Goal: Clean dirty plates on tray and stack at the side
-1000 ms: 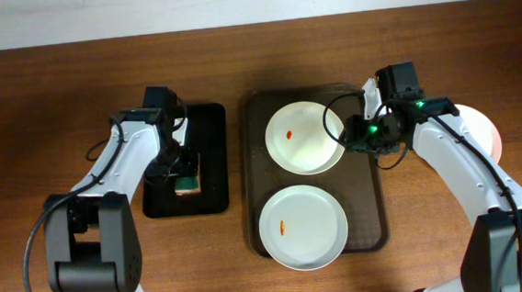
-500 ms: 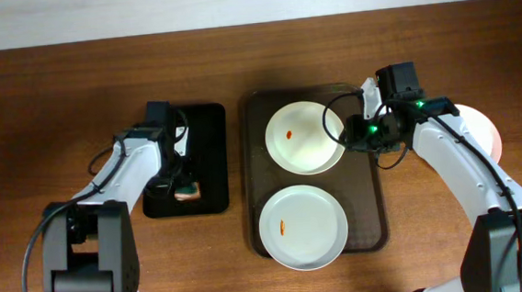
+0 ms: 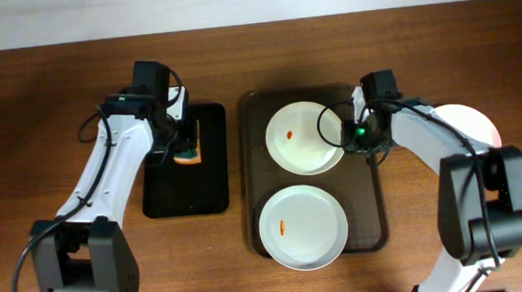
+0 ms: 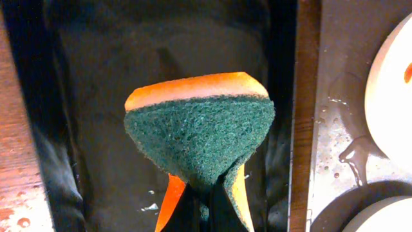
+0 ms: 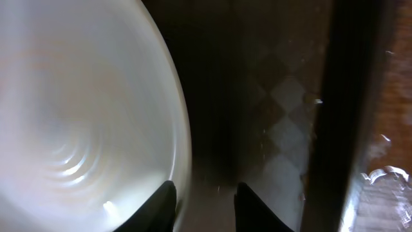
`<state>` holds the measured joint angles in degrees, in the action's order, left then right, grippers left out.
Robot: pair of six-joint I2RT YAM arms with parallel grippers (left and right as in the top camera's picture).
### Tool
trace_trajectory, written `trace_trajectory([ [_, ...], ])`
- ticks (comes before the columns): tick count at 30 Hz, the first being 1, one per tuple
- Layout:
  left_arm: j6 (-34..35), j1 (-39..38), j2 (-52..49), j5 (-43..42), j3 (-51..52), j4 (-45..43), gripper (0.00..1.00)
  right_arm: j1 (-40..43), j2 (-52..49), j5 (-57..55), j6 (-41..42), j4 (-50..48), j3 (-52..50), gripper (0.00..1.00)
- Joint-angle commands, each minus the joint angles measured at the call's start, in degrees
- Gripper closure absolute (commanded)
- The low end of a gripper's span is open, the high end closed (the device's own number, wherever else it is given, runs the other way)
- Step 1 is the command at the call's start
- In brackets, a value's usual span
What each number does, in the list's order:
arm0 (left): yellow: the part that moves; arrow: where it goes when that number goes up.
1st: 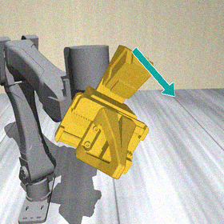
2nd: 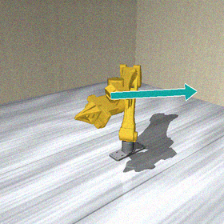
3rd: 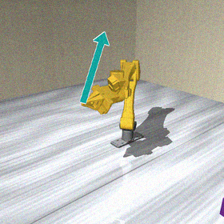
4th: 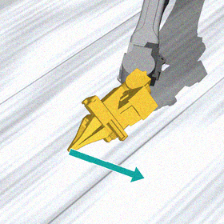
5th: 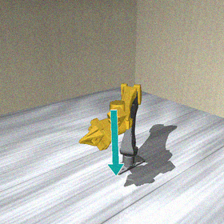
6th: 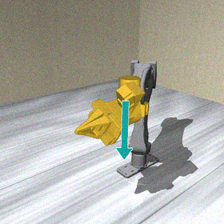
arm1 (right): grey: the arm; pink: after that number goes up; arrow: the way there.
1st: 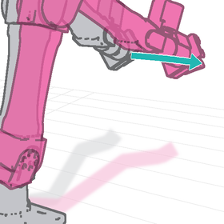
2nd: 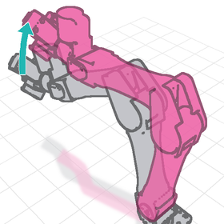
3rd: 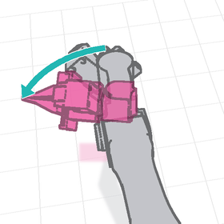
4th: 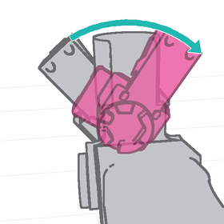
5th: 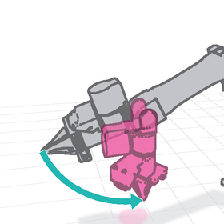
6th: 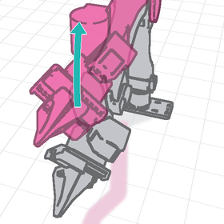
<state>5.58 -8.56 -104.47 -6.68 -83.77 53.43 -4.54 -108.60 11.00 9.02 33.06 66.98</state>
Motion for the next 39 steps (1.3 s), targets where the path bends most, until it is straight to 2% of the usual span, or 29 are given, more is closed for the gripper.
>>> trace_trajectory([
  [1, -0.09, -2.19, 1.09, -1.22, -0.55, -1.86, 1.0, 0.07, -2.47, -0.07, 0.52, -1.42, 0.81, 0.79],
  [3, -0.07, -3.72, 1.09, -1.25, -0.55, -3.78, 1.0, 0.07, -2.47, -0.09, 0.96, -1.42, 0.81, 0.89],
  [6, 0.44, -7.63, 1.07, -3.76, -0.55, -9.64, 1.0, 0.07, -2.47, -0.09, 0.96, -0.87, 0.81, 0.96],
  [12, 6.99, -16.24, -2.8, -11.61, -0.7, -22.47, 1.0, 0.07, -2.47, -0.09, 0.94, 0.02, 0.81, 0.96],
  [16, 9.49, -22.16, -8.63, -13.09, -2.78, -23.04, 1.0, 0.07, -2.47, -0.09, 0.94, 0.33, 0.81, 0.96],
  [20, 16.11, -25.53, -14.47, -13.2, -3.02, -25.4, 1.0, 0.07, -2.47, -0.07, 0.96, 0.55, 0.81, 0.96],
  [24, 16.9, -26.56, -18.86, -17.64, -3.02, -31.39, 1.0, 0.07, -2.47, -0.07, 0.94, 0.55, 0.81, 0.96],
  [26, 16.65, -26.82, -20.63, -17.09, -3.02, -31.76, 1.0, 0.07, -2.47, -0.07, 0.96, 0.55, 0.81, 0.96],
  [28, 16.65, -26.71, -22.05, -13.18, -3.02, -30.99, 1.0, 0.07, -2.47, -0.07, 0.96, 0.57, 0.81, 0.96],
  [31, 16.44, -25.62, -22.16, -1.36, -3.34, -28.2, 1.0, 0.07, -2.47, -0.09, 0.94, 1.27, 0.81, 0.96],
  [36, 9.33, -24.39, -22.16, 11.54, -4.81, -25.29, 1.0, 0.07, -2.47, -0.07, 0.96, 2.34, 0.81, 0.96],
  [39, 5.2, -24.46, -22.16, 15.96, -5.27, -25.29, 1.0, 0.07, -2.47, -0.07, 0.94, 2.99, 0.81, 0.96],
])
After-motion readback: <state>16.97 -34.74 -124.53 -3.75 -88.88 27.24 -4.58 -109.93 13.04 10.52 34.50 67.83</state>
